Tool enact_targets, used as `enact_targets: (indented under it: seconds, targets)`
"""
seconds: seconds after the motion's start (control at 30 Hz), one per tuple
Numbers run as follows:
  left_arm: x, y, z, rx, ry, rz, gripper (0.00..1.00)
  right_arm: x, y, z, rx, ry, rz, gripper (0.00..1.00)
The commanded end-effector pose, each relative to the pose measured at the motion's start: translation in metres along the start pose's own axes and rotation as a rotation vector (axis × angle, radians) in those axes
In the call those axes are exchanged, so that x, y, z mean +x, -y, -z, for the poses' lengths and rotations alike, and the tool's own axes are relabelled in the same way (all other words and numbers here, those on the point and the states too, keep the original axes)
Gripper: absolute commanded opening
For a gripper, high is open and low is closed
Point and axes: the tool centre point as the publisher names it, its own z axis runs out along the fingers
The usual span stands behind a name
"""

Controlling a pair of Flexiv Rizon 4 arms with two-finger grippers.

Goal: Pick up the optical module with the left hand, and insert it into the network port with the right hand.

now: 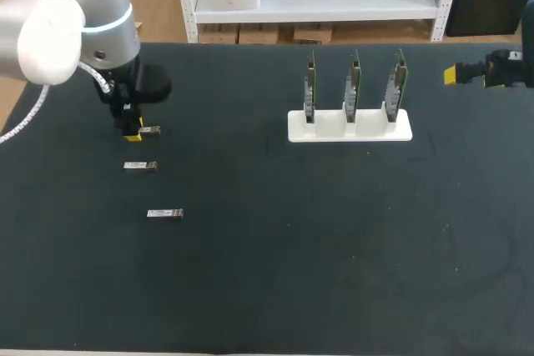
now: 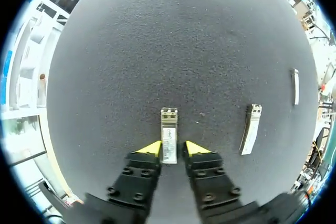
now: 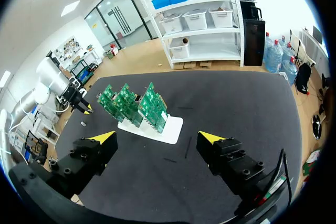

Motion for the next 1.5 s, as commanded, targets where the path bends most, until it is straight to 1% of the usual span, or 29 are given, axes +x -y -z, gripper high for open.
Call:
enact_targets:
  seconds: [0.03, 0.13, 0.2, 0.23, 0.27, 0.3, 0.37, 0.4, 0.47, 0.5, 0.53, 0.6, 0.63, 0.7, 0.73, 0.8, 0.83, 0.93, 1.13, 1.23, 1.27, 1.37, 1.5]
  targets:
    - [0.0, -0.004, 0.009, 0.004, 0.072, 0.069, 0.0, 0.0, -0.001, 0.001, 0.002, 0.001, -0.001, 1.0]
    - [-0.004, -0.01, 0.028, -0.001, 0.177, 0.151, 0.0, 0.0, -0.001, 0.001, 0.002, 0.001, -0.001, 1.0]
    - [-0.007, -0.018, 0.042, -0.024, 0.249, 0.21, 0.0, 0.0, -0.001, 0.001, 0.002, 0.001, -0.001, 1.0]
    - [-0.008, -0.023, 0.052, -0.054, 0.289, 0.237, 0.0, 0.0, -0.001, 0.001, 0.002, 0.001, -0.001, 1.0]
    - [-0.01, -0.029, 0.064, -0.077, 0.358, 0.286, 0.0, 0.0, -0.001, 0.001, 0.002, 0.001, -0.001, 1.0]
    - [-0.013, -0.035, 0.077, -0.068, 0.438, 0.336, 0.0, 0.0, -0.001, 0.001, 0.002, 0.001, -0.001, 1.0]
    - [-0.02, -0.044, 0.103, -0.123, 0.56, 0.384, 0.0, 0.0, -0.001, 0.001, 0.002, 0.001, -0.001, 1.0]
    - [-0.024, -0.047, 0.115, -0.121, 0.638, 0.398, 0.0, 0.0, -0.001, 0.001, 0.002, 0.001, -0.001, 1.0]
    - [-0.033, -0.053, 0.14, -0.157, 0.771, 0.435, 0.0, 0.0, -0.001, 0.001, 0.002, 0.001, -0.001, 1.0]
    - [-0.038, -0.054, 0.152, -0.16, 0.859, 0.444, 0.0, 0.0, -0.001, 0.001, 0.002, 0.001, -0.001, 1.0]
    - [-0.042, -0.055, 0.162, -0.149, 0.926, 0.454, 0.0, 0.0, -0.001, 0.001, 0.002, 0.001, -0.001, 1.0]
    - [-0.056, -0.057, 0.18, -0.173, 1.025, 0.456, 0.0, 0.0, -0.001, 0.001, 0.002, 0.001, -0.001, 1.0]
    - [-0.062, -0.056, 0.188, -0.168, 1.075, 0.451, 0.0, 0.0, -0.001, 0.001, 0.002, 0.001, -0.001, 1.0]
    - [-0.076, -0.055, 0.201, -0.177, 1.145, 0.437, 0.0, 0.0, -0.001, 0.001, 0.002, 0.001, -0.001, 1.0]
    - [-0.082, -0.055, 0.208, -0.157, 1.192, 0.433, 0.0, 0.0, -0.001, 0.001, 0.002, 0.001, -0.001, 1.0]
    - [-0.096, -0.054, 0.219, -0.142, 1.251, 0.413, 0.0, 0.0, -0.001, 0.001, 0.002, 0.001, -0.001, 1.0]
    - [-0.103, -0.054, 0.222, -0.138, 1.265, 0.398, 0.0, 0.0, -0.001, 0.001, 0.002, 0.001, -0.001, 1.0]
    - [-0.123, -0.052, 0.234, -0.087, 1.331, 0.364, 0.0, 0.0, -0.001, 0.001, 0.002, 0.001, -0.001, 1.0]
    - [-0.157, -0.049, 0.253, 0.047, 1.451, 0.322, 0.0, 0.0, -0.001, 0.001, 0.002, 0.001, -0.001, 1.0]
    - [-0.174, -0.046, 0.257, 0.077, 1.476, 0.281, 0.0, 0.0, -0.001, 0.001, 0.002, 0.001, -0.001, 1.0]
    - [-0.18, -0.044, 0.258, 0.072, 1.473, 0.265, 0.0, 0.0, -0.001, 0.001, 0.002, 0.001, -0.001, 1.0]
    - [-0.195, -0.041, 0.259, 0.096, 1.479, 0.225, 0.0, 0.0, -0.001, 0.001, 0.002, 0.001, -0.001, 1.0]
    - [-0.214, -0.039, 0.257, 0.141, 1.478, 0.17, 0.0, 0.0, -0.001, 0.001, 0.002, 0.001, -0.001, 1.0]
